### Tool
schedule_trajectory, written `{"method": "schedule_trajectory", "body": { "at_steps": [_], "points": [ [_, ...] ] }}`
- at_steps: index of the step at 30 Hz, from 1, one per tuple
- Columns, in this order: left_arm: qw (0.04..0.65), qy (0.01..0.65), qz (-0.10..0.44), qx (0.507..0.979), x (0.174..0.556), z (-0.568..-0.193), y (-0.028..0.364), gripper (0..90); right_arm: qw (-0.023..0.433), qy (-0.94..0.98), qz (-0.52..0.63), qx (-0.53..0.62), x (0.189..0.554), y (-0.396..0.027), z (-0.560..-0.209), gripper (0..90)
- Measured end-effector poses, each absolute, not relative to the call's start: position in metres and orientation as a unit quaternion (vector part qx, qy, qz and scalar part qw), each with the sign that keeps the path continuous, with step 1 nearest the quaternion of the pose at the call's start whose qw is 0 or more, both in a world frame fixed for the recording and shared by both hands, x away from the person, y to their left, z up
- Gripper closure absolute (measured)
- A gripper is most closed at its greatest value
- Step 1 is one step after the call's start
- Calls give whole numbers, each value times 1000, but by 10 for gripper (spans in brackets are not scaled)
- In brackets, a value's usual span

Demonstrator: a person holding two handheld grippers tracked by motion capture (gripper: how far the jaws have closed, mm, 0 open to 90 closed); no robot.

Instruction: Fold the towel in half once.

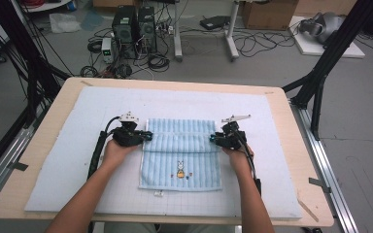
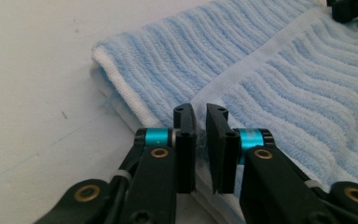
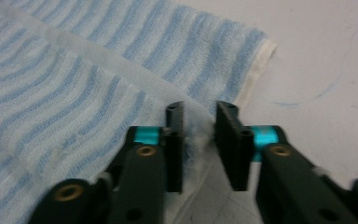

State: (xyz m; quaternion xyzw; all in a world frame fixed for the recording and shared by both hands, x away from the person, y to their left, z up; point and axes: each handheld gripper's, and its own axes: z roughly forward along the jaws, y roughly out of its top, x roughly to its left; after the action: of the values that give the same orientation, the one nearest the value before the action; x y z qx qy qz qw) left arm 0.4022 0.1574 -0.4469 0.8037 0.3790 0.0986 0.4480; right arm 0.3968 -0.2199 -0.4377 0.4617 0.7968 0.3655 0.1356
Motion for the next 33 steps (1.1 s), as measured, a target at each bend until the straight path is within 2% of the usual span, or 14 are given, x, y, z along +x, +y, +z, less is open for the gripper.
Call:
{"method": "schedule_trajectory", "body": {
  "at_steps": [4, 14, 22, 33],
  "points": [
    [468, 372, 104, 795, 396, -443, 160, 838, 149, 793, 375, 456, 390, -223, -428, 830],
    [507, 351, 102, 780, 374, -429, 168, 837, 164, 785, 404, 440, 362, -229, -422, 830],
    [534, 330, 91, 773, 339, -422, 173, 837, 172, 782, 427, 421, 326, -234, -418, 830],
    [550, 321, 78, 767, 301, -426, 182, 838, 173, 776, 455, 402, 283, -239, -418, 832]
  ]
}}
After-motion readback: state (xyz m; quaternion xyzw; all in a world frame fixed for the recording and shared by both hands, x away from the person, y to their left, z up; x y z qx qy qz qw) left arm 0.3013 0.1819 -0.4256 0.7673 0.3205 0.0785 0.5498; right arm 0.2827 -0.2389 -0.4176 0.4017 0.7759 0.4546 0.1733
